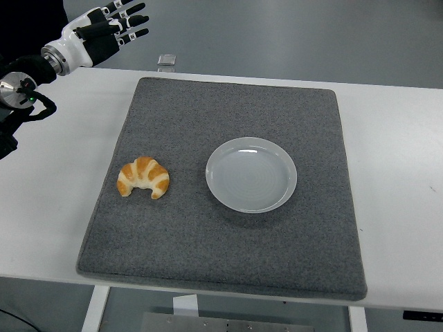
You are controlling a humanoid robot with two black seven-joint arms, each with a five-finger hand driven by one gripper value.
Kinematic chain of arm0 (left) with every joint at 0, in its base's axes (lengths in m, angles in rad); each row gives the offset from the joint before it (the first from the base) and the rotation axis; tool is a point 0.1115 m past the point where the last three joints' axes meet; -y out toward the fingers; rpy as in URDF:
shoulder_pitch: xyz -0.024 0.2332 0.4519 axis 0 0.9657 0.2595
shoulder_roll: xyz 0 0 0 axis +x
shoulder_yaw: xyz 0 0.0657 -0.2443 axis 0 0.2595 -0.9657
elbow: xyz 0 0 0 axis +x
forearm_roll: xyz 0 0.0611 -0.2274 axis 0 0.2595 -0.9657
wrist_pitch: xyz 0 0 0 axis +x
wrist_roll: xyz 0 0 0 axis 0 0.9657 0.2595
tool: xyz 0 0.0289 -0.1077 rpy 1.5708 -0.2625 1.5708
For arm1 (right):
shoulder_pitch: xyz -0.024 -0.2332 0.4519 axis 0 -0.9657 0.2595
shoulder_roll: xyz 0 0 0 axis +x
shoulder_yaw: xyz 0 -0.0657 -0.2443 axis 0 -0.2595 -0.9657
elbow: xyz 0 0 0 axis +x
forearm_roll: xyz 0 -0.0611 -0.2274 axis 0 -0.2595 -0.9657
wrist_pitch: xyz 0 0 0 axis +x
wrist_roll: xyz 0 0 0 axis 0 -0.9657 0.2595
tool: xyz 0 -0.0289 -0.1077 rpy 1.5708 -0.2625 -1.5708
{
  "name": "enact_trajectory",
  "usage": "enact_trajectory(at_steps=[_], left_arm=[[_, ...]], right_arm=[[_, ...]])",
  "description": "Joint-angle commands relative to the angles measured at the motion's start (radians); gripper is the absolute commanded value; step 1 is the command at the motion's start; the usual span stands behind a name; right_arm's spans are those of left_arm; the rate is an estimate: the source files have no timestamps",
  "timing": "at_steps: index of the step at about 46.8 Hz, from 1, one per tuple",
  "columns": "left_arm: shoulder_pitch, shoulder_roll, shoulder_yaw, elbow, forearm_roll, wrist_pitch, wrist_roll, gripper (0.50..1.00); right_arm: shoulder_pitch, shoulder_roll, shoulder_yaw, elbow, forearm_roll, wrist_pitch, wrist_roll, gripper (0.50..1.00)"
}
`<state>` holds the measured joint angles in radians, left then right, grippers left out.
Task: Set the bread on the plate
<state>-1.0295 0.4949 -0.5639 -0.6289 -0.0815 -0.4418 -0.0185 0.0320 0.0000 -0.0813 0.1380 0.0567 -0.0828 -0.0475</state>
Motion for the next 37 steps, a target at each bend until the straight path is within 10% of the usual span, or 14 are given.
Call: enact_trajectory(at_steps=[1, 37], left_arm=[[0.0, -0.004, 0.002, -0.002, 0.008, 0.0, 0.0, 1.0], [-0.012, 0.031, 0.007, -0.02, 0.249, -0.051, -0.021, 1.0]], right_arm=[[0.0, 0.0, 0.0, 0.0, 0.0, 0.0, 0.0, 0.952], [0.0, 0.0, 0.0, 0.0, 0.0, 0.0, 0.0, 0.952]])
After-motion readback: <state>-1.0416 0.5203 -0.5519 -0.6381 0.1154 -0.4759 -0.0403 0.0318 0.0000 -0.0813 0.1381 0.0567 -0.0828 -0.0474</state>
